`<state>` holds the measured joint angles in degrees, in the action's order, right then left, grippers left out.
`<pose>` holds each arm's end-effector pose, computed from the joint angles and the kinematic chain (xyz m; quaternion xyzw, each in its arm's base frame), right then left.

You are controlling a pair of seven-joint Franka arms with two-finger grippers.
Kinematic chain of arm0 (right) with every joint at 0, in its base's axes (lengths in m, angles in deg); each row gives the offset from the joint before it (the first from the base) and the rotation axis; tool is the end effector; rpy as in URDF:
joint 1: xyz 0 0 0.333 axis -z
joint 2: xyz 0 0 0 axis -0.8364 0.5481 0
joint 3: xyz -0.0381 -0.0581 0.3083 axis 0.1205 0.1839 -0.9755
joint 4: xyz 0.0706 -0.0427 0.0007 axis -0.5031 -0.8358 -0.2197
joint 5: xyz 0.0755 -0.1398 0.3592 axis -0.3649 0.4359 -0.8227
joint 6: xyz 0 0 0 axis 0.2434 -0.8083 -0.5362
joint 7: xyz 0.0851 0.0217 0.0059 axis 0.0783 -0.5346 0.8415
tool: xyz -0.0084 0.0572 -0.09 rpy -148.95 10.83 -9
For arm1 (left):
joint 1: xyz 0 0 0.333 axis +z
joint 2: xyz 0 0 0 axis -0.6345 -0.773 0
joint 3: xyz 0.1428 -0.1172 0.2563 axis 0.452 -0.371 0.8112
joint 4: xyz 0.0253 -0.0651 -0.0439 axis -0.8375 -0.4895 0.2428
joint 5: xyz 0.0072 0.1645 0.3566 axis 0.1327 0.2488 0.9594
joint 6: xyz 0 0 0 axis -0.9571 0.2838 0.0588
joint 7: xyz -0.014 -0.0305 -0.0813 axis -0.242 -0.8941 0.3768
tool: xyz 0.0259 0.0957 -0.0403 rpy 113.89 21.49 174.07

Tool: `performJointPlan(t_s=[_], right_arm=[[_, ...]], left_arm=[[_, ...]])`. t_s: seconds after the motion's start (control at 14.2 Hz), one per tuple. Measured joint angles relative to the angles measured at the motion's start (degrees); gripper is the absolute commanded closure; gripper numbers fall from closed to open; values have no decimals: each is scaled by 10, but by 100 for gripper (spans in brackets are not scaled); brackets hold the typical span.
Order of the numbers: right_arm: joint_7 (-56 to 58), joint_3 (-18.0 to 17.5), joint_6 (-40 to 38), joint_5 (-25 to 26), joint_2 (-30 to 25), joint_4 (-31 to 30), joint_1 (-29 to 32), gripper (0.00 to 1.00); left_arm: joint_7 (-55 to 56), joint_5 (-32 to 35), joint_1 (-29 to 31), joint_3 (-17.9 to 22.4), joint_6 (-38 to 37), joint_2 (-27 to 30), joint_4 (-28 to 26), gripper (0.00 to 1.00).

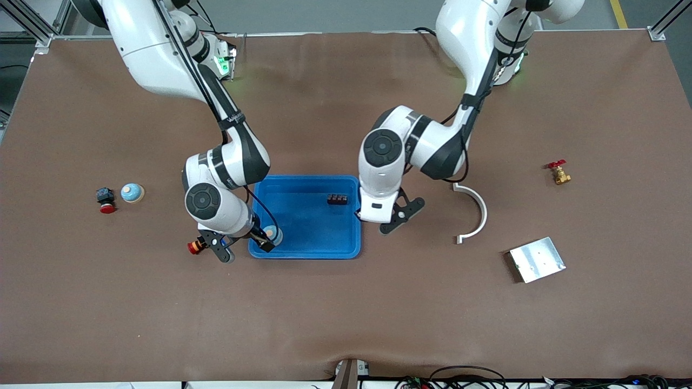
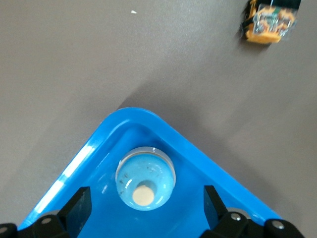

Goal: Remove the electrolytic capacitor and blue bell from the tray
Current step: 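Grasp the second button with the right gripper while the left gripper carries the capacitor, then lower the capacitor inside the white bracket with the left gripper while the right gripper lifts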

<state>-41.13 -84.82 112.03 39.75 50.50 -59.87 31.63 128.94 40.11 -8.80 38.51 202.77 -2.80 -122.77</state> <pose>0.6362 0.2673 0.2365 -0.9015 0.4309 0.0334 0.0201 0.5744 -0.4398 0.3127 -0.9606 -0.2772 -0.0178 0.0096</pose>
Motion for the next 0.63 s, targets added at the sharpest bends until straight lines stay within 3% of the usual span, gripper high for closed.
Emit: performJointPlan(t_s=[0.35, 0.63], right_arm=[[-38, -20, 26, 0, 14, 0, -4, 0], [-41, -19, 25, 0, 19, 0, -5, 0]], left_arm=[[-153, 0, 25, 0, 2, 34, -50, 100], [-219, 0, 28, -1, 47, 69, -127, 100]])
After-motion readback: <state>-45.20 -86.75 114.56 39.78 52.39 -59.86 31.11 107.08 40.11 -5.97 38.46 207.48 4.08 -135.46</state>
